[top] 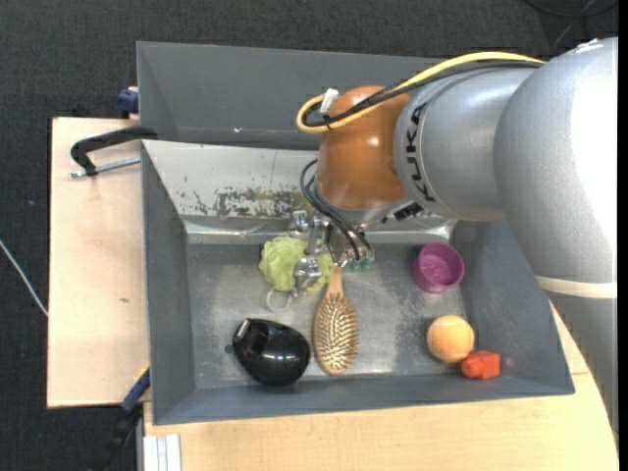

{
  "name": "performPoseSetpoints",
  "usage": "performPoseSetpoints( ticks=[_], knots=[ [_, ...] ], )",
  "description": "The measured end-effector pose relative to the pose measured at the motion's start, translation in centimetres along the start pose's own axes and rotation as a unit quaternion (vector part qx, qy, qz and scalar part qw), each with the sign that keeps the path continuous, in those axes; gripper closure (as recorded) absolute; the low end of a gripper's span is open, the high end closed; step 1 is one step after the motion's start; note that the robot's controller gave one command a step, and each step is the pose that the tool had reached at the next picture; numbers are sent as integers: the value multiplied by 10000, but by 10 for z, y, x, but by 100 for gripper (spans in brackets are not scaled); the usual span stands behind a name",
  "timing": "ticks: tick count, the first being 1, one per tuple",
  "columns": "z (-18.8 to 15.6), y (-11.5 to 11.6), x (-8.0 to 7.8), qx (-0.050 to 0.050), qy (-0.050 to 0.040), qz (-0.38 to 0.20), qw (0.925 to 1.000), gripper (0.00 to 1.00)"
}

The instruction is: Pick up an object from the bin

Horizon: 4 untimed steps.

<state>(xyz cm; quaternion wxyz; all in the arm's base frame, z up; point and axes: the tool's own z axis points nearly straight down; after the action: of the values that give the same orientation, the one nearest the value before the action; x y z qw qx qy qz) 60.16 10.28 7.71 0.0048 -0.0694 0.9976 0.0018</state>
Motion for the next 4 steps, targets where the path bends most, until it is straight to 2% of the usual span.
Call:
performPoseSetpoints(
  ticks=[2,3,4],
  knots=[
    [-5,0,2,2,34,1,10000,100],
    [-26,0,3,6,65,1,10000,100],
    [-46,0,1,8,32,0,10000,100]
  ],
)
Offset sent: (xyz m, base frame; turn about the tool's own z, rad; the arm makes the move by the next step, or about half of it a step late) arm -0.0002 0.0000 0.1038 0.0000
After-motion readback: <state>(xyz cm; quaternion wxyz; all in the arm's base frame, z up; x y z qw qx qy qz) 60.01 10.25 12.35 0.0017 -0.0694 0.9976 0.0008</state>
